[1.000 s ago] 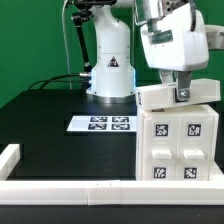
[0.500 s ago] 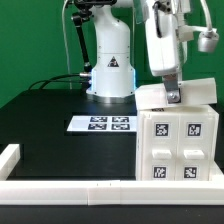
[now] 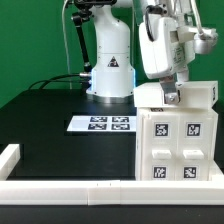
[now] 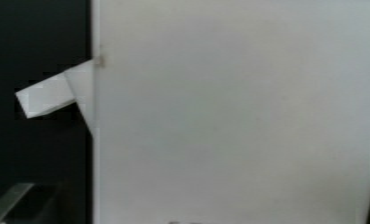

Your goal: Assemble cabinet

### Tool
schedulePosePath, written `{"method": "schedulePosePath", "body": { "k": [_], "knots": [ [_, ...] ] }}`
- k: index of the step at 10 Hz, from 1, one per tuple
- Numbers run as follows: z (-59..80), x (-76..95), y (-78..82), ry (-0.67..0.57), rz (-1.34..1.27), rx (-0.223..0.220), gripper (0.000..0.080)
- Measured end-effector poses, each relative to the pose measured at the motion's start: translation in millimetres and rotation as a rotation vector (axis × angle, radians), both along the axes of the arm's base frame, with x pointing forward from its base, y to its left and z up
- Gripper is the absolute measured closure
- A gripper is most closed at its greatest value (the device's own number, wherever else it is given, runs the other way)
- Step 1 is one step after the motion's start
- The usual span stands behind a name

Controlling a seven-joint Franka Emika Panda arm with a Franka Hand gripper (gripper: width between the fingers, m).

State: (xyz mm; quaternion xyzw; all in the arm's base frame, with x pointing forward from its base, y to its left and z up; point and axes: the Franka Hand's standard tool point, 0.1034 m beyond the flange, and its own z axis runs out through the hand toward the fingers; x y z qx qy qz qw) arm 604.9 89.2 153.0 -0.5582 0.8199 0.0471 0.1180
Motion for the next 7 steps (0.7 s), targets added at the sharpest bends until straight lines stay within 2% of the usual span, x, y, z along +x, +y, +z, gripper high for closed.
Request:
{"method": "schedulePosePath", "body": {
  "k": [1, 4, 7],
  "knots": [
    [6.2, 0.6, 0.6, -0.019, 0.043, 0.001, 0.0013],
    [32.9, 3.2, 3.8, -0.067, 0.069, 0.015, 0.0002],
    [32.5, 3.0, 5.2, -0.076, 0.114, 0.009, 0.0002]
  ]
}}
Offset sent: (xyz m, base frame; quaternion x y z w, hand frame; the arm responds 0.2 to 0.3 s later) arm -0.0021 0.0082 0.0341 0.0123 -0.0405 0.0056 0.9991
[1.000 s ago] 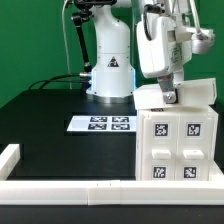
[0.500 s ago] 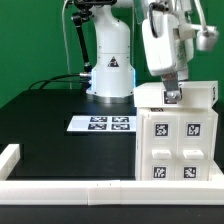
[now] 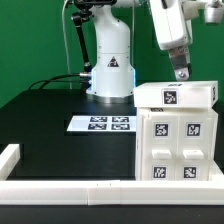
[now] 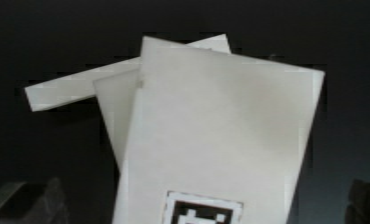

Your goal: Assemble cabinet

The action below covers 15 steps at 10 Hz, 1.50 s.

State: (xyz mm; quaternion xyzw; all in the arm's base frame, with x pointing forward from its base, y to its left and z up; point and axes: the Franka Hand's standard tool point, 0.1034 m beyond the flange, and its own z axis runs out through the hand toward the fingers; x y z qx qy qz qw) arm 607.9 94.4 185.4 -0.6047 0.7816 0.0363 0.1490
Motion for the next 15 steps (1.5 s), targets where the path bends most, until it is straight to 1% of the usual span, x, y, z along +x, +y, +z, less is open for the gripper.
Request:
{"method": "schedulePosePath", "body": {
  "k": [1, 2, 5, 9, 10, 11, 12, 14, 15],
  "knots": [
    [-0.6, -0.5, 0.0, -0.008, 0.066, -0.018, 0.0002],
    [-1.3, -0.7, 0.8, -0.025, 0.249, -0.054, 0.0002],
    [3.4, 5.1, 3.7, -0.095, 0.607, -0.106, 0.0002],
    [2.8, 5.0, 4.2, -0.161, 0.892, -0.150, 0.0002],
    [2.7, 5.1, 4.2, -0.181, 0.996, -0.180, 0.0002],
    [2.8, 5.7, 6.1, -0.199, 1.141, -0.239, 0.0002],
    [2.9, 5.7, 7.7, -0.226, 1.287, -0.273, 0.0002],
    [3.8, 6.8, 9.4, -0.281, 1.524, -0.318, 0.0002],
    [3.8, 6.5, 10.5, -0.305, 1.632, -0.331, 0.0002]
  ]
}}
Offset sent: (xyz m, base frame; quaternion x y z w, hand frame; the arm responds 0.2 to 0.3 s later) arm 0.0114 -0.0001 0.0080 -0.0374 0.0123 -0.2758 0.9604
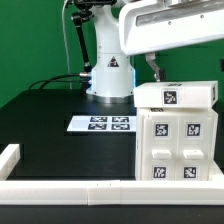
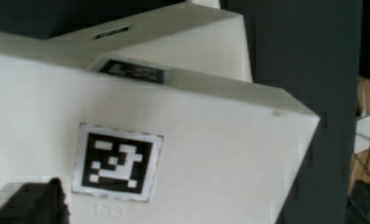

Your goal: Assemble cabinet

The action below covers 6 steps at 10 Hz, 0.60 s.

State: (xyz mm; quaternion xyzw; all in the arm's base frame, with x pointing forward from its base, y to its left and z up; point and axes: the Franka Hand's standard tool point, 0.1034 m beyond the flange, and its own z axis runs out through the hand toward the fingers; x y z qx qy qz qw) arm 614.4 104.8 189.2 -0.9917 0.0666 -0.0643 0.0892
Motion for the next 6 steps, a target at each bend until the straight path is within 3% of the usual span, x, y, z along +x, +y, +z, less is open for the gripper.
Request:
{"method": "schedulePosePath", "body": {
  "k": [6],
  "knots": [
    [-7.7, -3.8, -10.6, -0.089, 0.589, -0.088, 0.0002]
  ]
}}
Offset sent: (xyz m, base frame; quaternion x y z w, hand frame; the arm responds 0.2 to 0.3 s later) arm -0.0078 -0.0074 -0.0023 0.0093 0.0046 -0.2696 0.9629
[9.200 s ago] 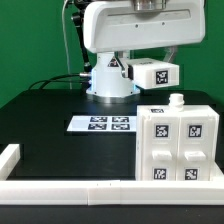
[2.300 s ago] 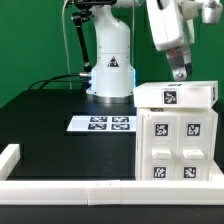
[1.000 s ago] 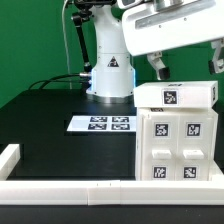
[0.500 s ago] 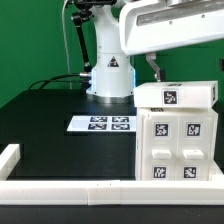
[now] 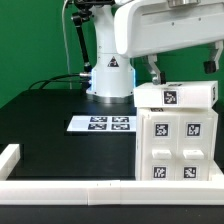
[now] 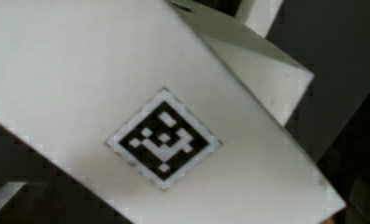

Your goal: Assemble cabinet

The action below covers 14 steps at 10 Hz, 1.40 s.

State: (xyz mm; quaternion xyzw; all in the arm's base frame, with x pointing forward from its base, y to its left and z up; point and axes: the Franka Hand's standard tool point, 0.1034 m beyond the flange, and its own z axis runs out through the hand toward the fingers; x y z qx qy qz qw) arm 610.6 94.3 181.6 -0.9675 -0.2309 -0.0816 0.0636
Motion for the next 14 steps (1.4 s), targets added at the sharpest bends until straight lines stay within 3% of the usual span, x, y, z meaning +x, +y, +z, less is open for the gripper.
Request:
{"method": "schedulePosePath", "body": {
  "k": [2, 8, 9, 10, 11, 14],
  "knots": [
    [-7.6, -2.0, -1.9, -0.020, 0.138, -0.049, 0.0002],
    [-21.7, -5.4, -9.3, -0.019, 0.288, -0.070, 0.0002],
    [-22.1, -5.5, -9.7, -0.019, 0.287, -0.070, 0.0093],
    [-22.1, -5.5, -10.0, -0.019, 0.287, -0.070, 0.0093],
    [-22.0, -5.5, -10.0, -0.019, 0.287, -0.070, 0.0245],
    [-22.0, -5.3, -10.3, -0.016, 0.257, -0.066, 0.0244]
  ]
}}
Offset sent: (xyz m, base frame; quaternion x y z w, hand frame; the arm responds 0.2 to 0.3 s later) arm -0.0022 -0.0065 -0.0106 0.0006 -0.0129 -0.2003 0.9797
